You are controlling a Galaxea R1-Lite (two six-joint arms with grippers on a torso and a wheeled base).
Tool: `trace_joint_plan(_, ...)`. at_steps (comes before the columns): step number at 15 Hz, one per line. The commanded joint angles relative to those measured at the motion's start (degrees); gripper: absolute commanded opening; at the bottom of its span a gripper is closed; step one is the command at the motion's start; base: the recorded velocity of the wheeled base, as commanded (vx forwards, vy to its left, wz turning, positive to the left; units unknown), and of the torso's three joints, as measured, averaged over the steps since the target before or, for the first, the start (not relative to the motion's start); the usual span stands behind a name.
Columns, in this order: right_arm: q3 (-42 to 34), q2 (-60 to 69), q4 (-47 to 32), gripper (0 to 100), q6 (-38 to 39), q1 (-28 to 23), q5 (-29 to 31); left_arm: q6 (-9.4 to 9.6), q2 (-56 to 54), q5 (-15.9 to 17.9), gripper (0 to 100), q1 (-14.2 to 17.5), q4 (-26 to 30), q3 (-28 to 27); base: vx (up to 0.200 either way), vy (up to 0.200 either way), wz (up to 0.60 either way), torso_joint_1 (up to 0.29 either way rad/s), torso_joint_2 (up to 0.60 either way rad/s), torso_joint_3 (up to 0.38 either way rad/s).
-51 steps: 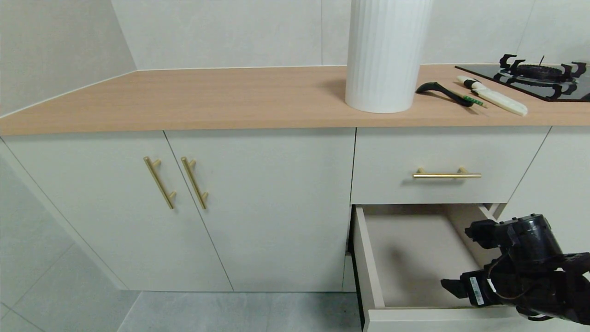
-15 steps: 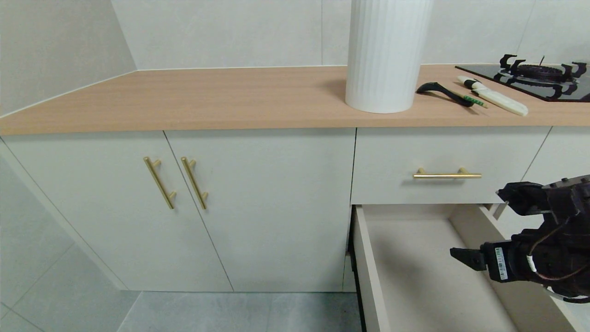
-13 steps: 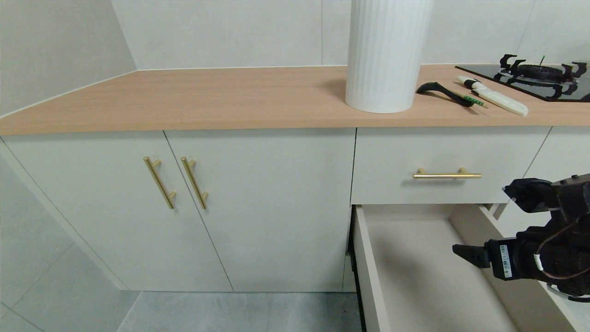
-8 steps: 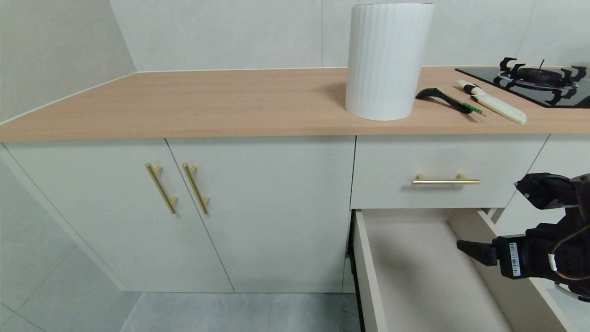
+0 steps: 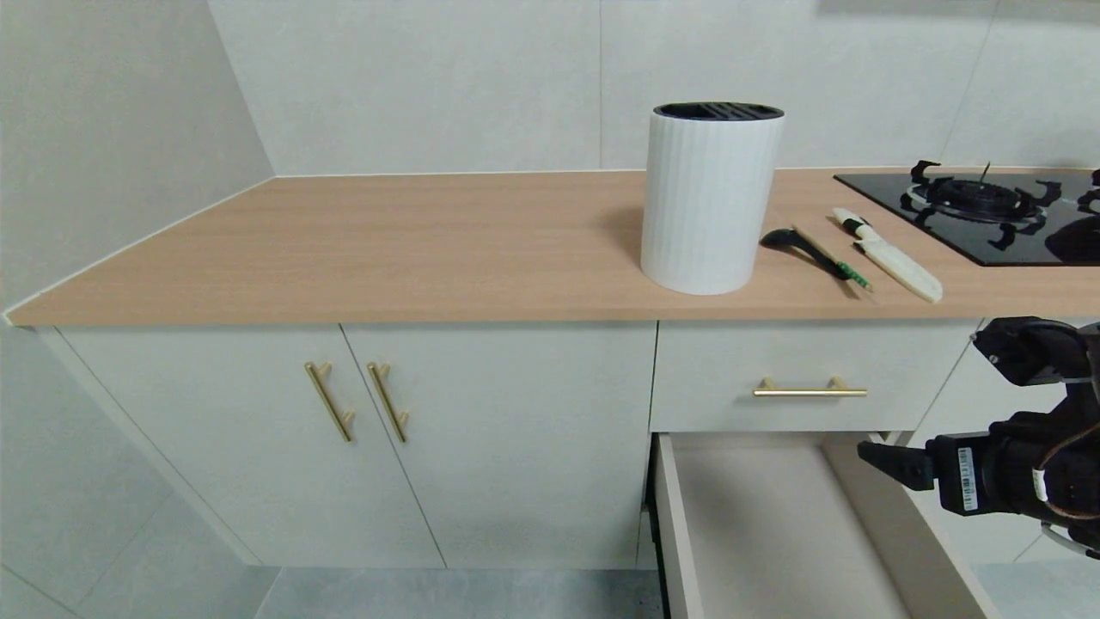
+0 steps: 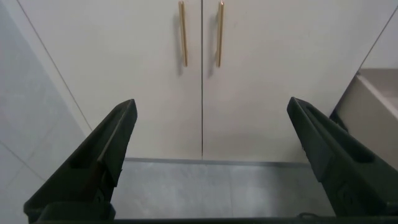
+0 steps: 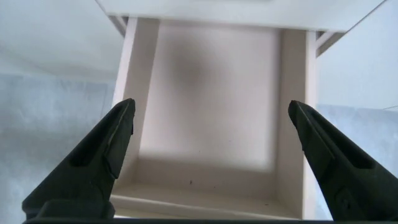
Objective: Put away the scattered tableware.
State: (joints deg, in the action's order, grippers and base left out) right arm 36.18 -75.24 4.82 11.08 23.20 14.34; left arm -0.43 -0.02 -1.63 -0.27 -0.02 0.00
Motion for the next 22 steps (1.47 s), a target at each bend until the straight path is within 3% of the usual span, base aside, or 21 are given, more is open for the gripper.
trace_joint_plan(1,-0.06,-0.08,0.02,100,-0.01,0.00,-0.01,0.08,0.02,-0.04,100,0.00,0.02,0.00,0.000,0.000,0.00,0.159,-0.46,-0.276)
trace_joint_plan(12,1.08,-1.93,0.37,100,-1.85,0.00,-0.10,-0.01,0.02,-0.04,100,0.00,0.02,0.00,0.000,0.000,0.00,0.201,-0.46,-0.262)
trace_joint_plan(16,5.83,-11.51,11.71,100,-5.28,-1.05,-0.10,0.08,0.02,-0.04,100,0.00,0.02,0.00,0.000,0.000,0.00,0.022,-0.05,-0.028)
trace_joint_plan(19,13.39,-19.07,15.05,100,-5.10,-3.95,0.08,0.08,0.02,-0.04,100,0.00,0.02,0.00,0.000,0.000,0.00,0.000,0.00,0.000)
trace_joint_plan(22,14.53,-24.43,19.88,100,-4.40,-7.38,0.25,-0.01,0.02,-0.04,100,0.00,0.02,0.00,0.000,0.000,0.00,0.000,0.00,0.000)
